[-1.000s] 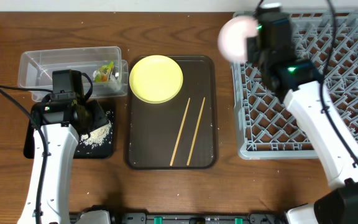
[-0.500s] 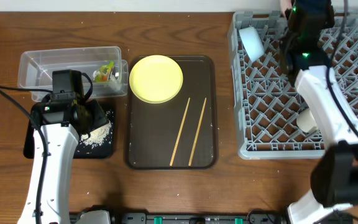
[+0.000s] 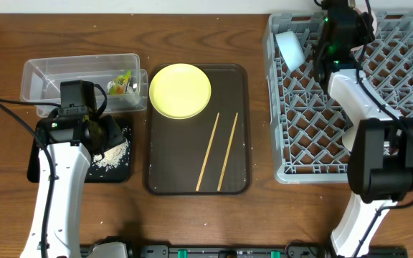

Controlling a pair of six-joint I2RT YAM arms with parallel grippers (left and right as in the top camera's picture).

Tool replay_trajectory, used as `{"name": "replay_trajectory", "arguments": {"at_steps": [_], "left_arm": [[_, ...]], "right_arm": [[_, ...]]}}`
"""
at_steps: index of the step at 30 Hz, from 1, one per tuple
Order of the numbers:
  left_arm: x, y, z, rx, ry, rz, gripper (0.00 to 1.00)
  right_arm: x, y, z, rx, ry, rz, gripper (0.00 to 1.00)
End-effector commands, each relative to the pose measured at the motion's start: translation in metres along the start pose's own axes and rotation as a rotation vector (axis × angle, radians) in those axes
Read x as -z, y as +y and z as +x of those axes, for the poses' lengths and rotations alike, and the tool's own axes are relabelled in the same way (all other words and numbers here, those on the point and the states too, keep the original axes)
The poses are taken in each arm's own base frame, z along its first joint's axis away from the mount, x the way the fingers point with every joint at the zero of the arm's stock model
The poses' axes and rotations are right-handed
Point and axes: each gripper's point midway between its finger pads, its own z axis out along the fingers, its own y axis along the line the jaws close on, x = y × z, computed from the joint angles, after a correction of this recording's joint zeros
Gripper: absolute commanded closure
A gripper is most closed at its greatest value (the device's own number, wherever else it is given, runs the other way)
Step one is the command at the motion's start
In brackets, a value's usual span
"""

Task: Sort waste into correct bins and load items into the dishwasher rack
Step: 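Carry the white bowl into the rack beside the blue bowl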

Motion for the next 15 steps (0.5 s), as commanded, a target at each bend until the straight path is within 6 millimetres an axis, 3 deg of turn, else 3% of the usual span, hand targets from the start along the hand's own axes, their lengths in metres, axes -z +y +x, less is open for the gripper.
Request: {"name": "replay_trajectory", "arguments": {"at_steps": [1, 9, 15], "left_arm": [[0.003, 0.001, -0.003, 0.005, -0.012, -0.004, 0.43], [0.003, 0.001, -0.003, 0.005, -0.012, -0.004, 0.43], [0.003, 0.001, -0.003, 0.005, -0.012, -0.004, 0.43]], "right_arm": [[-0.005, 0.009, 0.009, 0.006, 0.031, 0.014, 0.99], [-0.004, 0.018, 0.012, -0.047, 0.038, -0.005, 0.99], [0.005, 0.037, 0.018, -0.022, 0.066, -0.063, 0.99]]}}
